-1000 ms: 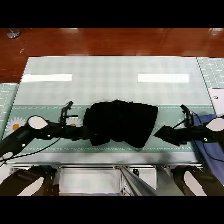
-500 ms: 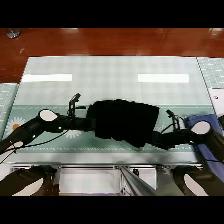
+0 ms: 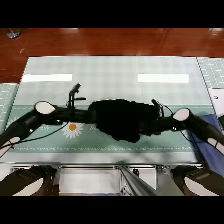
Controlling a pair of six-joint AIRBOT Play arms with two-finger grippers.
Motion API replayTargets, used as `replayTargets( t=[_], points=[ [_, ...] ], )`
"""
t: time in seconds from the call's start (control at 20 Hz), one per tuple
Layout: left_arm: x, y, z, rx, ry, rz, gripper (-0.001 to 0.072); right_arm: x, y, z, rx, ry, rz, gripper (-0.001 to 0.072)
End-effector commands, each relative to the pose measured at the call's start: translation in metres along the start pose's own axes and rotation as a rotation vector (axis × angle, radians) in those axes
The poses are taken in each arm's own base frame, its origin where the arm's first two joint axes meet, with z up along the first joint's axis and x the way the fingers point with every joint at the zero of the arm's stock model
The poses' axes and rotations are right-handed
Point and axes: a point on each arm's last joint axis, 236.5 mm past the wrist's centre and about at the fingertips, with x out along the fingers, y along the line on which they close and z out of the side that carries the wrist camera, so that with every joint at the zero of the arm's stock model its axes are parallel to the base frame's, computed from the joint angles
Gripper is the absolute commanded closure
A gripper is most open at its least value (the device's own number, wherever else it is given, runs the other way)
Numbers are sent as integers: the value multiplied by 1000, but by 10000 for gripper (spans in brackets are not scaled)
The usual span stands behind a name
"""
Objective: Fold the shirts.
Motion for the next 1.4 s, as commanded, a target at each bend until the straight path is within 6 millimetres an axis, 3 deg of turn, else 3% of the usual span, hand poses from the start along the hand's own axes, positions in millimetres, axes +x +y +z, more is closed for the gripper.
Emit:
replayTargets(
  t=[0.0,0.1,0.15,0.25,0.3,0.4,0.5,0.55,0.6,0.7,0.8,0.95,1.05,1.15,1.35],
  points=[
    [-54,-33,57,73,-140,-60,675,-57,41,58,-204,-78,-23,693],
    [-119,-62,114,155,-339,-62,675,-138,79,116,-306,-276,-69,694],
    [-155,-81,139,211,-440,-56,675,-191,108,142,-366,-403,-83,694],
    [-231,-130,173,347,-633,-40,675,-292,169,159,-510,-623,-97,693],
    [-269,-159,181,421,-723,-30,675,-339,200,152,-586,-720,-107,694],
    [-331,-214,178,561,-870,-10,675,-411,250,122,-722,-886,-128,693],
    [-376,-261,160,680,-983,12,675,-458,286,79,-820,-1017,-109,694],
    [-391,-280,148,729,-1025,25,675,-473,295,58,-856,-1068,-110,694],
    [-404,-294,134,776,-1063,52,675,-484,298,37,-884,-1103,-127,694],
    [-421,-302,110,816,-1116,157,675,-499,293,2,-904,-1152,-181,694],
    [-433,-286,91,800,-1139,335,675,-506,273,-23,-883,-1166,-269,693],
    [-442,-239,64,680,-1084,593,675,-494,227,-41,-783,-1098,-391,693],
    [-424,-210,50,618,-976,633,675,-474,202,-38,-713,-1030,-414,693],
    [-392,-184,46,558,-894,572,675,-438,181,-24,-661,-919,-395,693],
    [-302,-104,41,341,-677,368,675,-359,130,19,-555,-711,-375,693]
  ],
)
